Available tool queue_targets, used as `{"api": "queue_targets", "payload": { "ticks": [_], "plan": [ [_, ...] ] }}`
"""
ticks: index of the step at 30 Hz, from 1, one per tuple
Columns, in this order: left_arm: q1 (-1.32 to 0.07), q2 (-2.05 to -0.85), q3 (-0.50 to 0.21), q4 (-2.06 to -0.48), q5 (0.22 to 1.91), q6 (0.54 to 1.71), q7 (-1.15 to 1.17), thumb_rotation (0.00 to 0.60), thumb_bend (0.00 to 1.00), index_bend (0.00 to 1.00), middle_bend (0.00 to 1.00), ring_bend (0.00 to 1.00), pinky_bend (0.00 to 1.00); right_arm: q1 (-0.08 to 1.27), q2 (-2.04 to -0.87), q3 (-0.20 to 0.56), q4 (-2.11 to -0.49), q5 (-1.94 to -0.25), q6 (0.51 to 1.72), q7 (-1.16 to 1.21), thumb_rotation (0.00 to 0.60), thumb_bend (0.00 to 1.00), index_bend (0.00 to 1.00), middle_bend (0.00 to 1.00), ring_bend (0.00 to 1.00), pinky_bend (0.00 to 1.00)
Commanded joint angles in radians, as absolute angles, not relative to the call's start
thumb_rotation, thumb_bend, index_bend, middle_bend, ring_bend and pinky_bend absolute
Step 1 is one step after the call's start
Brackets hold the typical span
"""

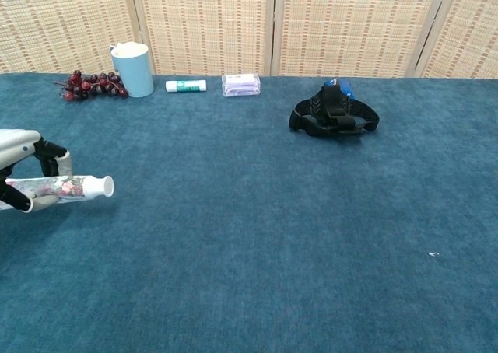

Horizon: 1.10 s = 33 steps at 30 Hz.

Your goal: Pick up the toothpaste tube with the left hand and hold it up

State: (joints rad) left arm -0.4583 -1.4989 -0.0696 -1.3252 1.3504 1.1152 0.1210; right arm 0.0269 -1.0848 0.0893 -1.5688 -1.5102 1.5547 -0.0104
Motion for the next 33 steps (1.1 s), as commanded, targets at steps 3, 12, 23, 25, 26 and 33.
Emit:
{"api": "queue_targets", "payload": {
  "ticks": [3,12,23,25,26,33],
  "plan": [
    [-0.497,-1.396,-0.078,-1.433,1.393,1.074,0.051,0.6,0.38,0.56,0.61,0.41,0.24,0.073,-1.045,0.081,-1.627,-1.571,1.509,-0.013,0.6,0.33,0.13,0.24,0.04,0.0],
    [-0.594,-1.238,-0.123,-1.639,1.391,0.944,0.005,0.6,0.39,0.57,0.64,0.45,0.26,0.24,-0.985,0.099,-1.777,-1.693,1.339,-0.082,0.6,0.46,0.15,0.24,0.04,0.0],
    [-0.7,-1.171,-0.185,-1.755,1.309,0.826,-0.003,0.6,0.4,0.58,0.67,0.48,0.26,0.455,-1.061,0.151,-1.888,-1.712,1.115,-0.142,0.6,0.62,0.23,0.17,0.01,0.0],
    [-0.718,-1.172,-0.194,-1.76,1.285,0.806,-0.007,0.6,0.4,0.58,0.67,0.49,0.26,0.484,-1.086,0.159,-1.897,-1.701,1.085,-0.167,0.6,0.63,0.25,0.14,0.0,0.0],
    [-0.725,-1.171,-0.198,-1.762,1.274,0.795,-0.01,0.6,0.41,0.58,0.67,0.49,0.26,0.495,-1.096,0.163,-1.9,-1.695,1.074,-0.18,0.6,0.63,0.26,0.13,0.0,0.0],
    [-0.786,-1.16,-0.223,-1.778,1.193,0.727,-0.016,0.6,0.41,0.58,0.68,0.49,0.26,0.572,-1.17,0.191,-1.91,-1.639,1.005,-0.284,0.6,0.64,0.29,0.07,0.0,0.0]
  ]
}}
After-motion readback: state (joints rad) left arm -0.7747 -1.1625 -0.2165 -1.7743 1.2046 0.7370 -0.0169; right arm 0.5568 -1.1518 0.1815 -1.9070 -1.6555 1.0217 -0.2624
